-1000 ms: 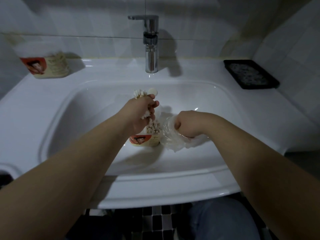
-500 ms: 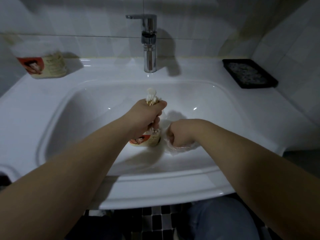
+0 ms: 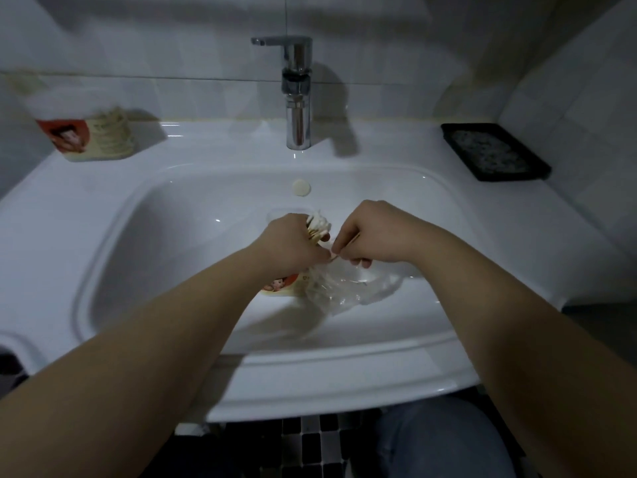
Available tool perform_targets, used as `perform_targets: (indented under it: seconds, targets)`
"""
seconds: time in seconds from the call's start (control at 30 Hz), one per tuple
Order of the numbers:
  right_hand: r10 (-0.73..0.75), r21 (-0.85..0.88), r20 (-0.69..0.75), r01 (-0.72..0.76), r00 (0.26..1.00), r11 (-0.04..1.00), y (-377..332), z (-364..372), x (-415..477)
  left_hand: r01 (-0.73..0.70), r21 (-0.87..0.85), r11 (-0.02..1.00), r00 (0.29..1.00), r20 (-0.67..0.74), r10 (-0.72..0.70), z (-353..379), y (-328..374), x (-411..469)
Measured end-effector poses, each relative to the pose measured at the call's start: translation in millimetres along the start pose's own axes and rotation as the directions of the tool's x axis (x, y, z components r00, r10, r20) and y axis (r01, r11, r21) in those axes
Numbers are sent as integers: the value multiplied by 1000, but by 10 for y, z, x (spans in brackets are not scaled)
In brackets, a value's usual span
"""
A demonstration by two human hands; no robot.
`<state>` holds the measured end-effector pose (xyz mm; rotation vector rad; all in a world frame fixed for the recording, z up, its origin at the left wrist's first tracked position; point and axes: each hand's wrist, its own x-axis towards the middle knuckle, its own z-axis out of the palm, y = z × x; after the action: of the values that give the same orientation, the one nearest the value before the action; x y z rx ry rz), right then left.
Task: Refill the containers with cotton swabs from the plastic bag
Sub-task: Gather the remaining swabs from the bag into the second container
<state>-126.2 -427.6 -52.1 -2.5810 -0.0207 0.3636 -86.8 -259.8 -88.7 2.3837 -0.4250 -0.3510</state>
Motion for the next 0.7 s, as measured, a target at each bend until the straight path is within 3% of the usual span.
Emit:
perform_targets:
  seconds: [0.2,0.3,0.4,0.53,0.6,0.7]
  targets:
    - [62,143,-184,-35,981,989,39,-130,-41,59,-37,998,996,-67,-62,-5,-14,24]
    - [86,308,-256,-3,963,951,42,-196,-90,26,-267,963,984,-161,-71,-34,12,2]
    - [52,448,-237,62,970,892,13,-206,-109,-3,-659,752,987,-122,-103,-80,69,-23]
    - [-7,575,-203,125,979,809,18,-161,-71,78,-884,461,993,29,-112,-87,88,-5]
    - [-29,567,-171,122,985,814,24,-149,-67,129,-905,405,989,87,-121,-90,89,-9]
    - [-14,500,-133,79,991,862,22,-131,-76,185,-896,403,982,159,-99,-96,97,-31]
